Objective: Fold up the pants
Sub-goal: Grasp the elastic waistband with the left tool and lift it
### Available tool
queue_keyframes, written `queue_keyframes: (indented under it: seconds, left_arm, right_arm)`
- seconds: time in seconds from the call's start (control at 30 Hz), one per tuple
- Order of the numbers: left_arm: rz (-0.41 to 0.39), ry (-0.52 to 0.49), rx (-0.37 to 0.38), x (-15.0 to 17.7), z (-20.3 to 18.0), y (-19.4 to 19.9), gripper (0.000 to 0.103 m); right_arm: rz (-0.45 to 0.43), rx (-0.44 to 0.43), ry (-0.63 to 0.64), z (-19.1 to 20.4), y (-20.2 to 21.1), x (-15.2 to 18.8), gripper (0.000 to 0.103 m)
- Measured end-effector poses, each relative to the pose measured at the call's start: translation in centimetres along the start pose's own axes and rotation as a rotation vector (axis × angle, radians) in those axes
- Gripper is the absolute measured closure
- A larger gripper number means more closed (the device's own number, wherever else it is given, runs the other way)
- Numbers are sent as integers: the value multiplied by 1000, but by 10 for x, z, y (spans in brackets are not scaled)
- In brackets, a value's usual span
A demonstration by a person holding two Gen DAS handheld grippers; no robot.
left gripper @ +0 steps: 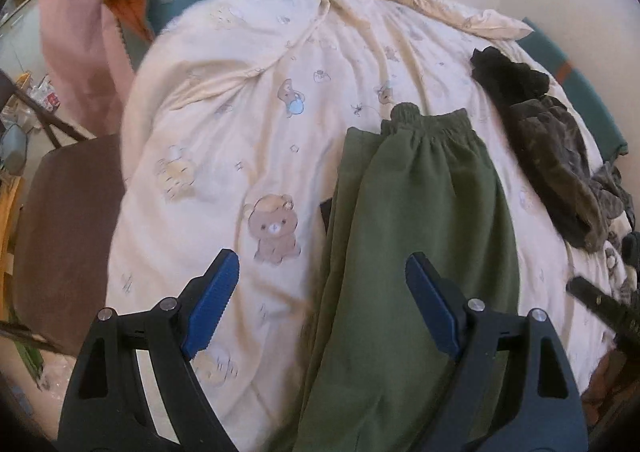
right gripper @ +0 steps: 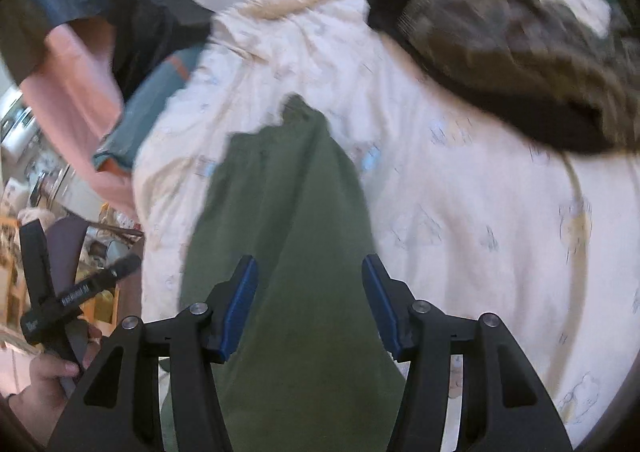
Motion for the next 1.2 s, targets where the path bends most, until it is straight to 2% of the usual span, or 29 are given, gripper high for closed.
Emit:
queue_keyframes:
  seconds: [0.17, 0.2, 0.23, 0.27, 0.33, 0.4, 0.43, 0.47, 0.5, 0.6, 0.67, 0.77, 0.8, 0.9, 1.0, 1.1, 1.13, 1.17, 1.2]
  left_arm:
    - [9, -102, 53, -40, -30, -45, 21]
    - [13, -113, 66, -51, -37, -57, 25]
    - [14, -123, 81, -62, -44, -69, 37]
    - [22, -135, 100, -75, -52, -83, 42]
    - [43, -152, 128, -92, -65, -104, 43]
    - [102, -171, 176, -99, -76, -129, 44]
    - [125, -177, 190, -100, -80, -136, 68]
    - [144, -183, 215, -99, -83, -141, 82]
    - [142, -196, 217, -98, -84, -140, 91]
    - [71, -239, 230, -101, -81, -121, 93]
    - [45, -197, 216, -105, -65, -111, 93]
    - [70, -164, 154, -103, -46, -117, 93]
    - [83, -160, 160, -103, -45, -121, 93]
    - [107, -162, 148, -99, -45, -131, 93]
    - [124, -145, 143, -99, -44, -137, 93]
    - [130, -147, 146, -100, -42, -140, 93]
    - [128, -154, 142, -99, -43, -139, 93]
    - [127, -162, 142, -99, -43, -139, 93]
    - [124, -172, 143, -99, -43, -138, 93]
  right_arm:
    - [3, -23, -104, -22, -7, -12, 45]
    - [7, -19, -113, -25, -9, -13, 45]
    - [18, -22, -132, -29, -12, -13, 45]
    - [22, -29, -144, -31, -14, -13, 45]
    - [35, -31, -168, -36, -18, -11, 45]
    - [46, -24, -168, -38, -23, -11, 45]
    - [54, -15, -162, -39, -26, -10, 45]
    - [61, -10, -155, -39, -28, -10, 45]
    - [66, -8, -150, -39, -30, -11, 45]
    - [97, -4, -126, -39, -41, -20, 45]
    - [88, 27, -106, -41, -46, -39, 45]
    - [64, 31, -62, -38, -63, -84, 45]
    - [59, 47, -44, -36, -68, -94, 45]
    - [105, 76, 39, -30, -103, -125, 45]
    - [180, 59, 75, -29, -144, -141, 49]
    - [232, -22, 81, -19, -172, -148, 50]
    - [239, -49, 97, -12, -180, -148, 57]
    - [244, -53, 114, -8, -184, -148, 70]
    - [250, -44, 148, -2, -187, -146, 101]
Point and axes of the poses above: each gripper's, at about its wrist camera, not at the fingertips, and y roughly against the way its jaws point, z to its left, x to its underside, the point moved 4 cm from there along -y, roughly the way its jaws point, and after that the axes turned 2 degrees about z, right-handed, at the moved point
